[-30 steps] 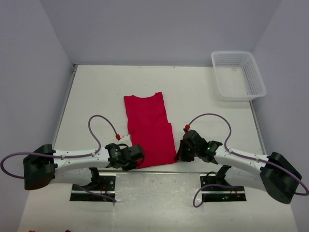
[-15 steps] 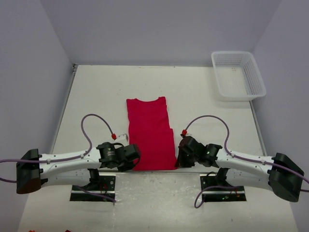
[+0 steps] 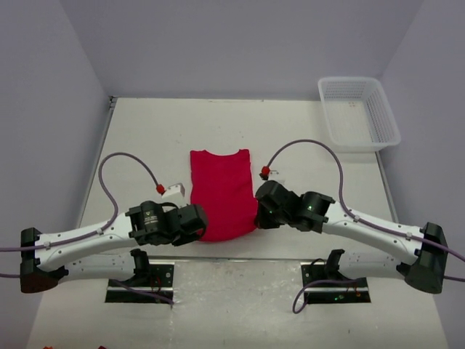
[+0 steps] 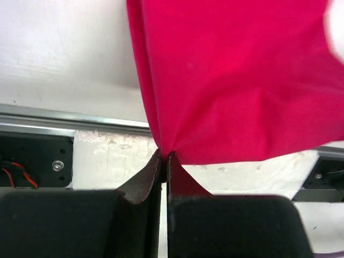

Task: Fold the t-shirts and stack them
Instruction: Fold the long partially folded tshirt into a neat square

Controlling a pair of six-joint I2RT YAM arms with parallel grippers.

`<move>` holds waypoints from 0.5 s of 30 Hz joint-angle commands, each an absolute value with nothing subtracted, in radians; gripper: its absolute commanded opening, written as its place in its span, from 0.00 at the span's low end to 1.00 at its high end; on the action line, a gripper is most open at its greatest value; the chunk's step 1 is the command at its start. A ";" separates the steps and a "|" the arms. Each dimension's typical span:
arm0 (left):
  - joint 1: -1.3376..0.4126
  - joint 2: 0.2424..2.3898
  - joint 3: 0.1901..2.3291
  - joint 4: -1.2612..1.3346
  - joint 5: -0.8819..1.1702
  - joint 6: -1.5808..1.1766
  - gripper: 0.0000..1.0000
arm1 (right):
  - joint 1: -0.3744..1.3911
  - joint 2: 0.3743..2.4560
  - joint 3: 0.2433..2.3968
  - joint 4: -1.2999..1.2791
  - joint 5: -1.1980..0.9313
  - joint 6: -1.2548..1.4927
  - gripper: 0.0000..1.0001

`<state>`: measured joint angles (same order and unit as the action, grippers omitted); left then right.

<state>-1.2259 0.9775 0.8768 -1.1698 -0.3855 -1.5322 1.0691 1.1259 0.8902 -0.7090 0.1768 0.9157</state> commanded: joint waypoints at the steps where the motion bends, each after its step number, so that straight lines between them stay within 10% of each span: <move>1: -1.218 1.020 1.070 -1.318 -0.577 -1.496 0.00 | 1.063 1.187 1.034 -0.813 0.290 0.828 0.00; 15: -0.620 1.348 1.327 -0.905 -0.465 -0.819 0.00 | 0.728 1.535 1.503 -0.789 0.157 0.499 0.00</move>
<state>-0.6994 1.3041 1.2999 -1.0519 -0.5079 -0.9966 0.8028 1.4784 1.4052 -0.8047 0.2123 0.6189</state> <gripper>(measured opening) 0.010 0.011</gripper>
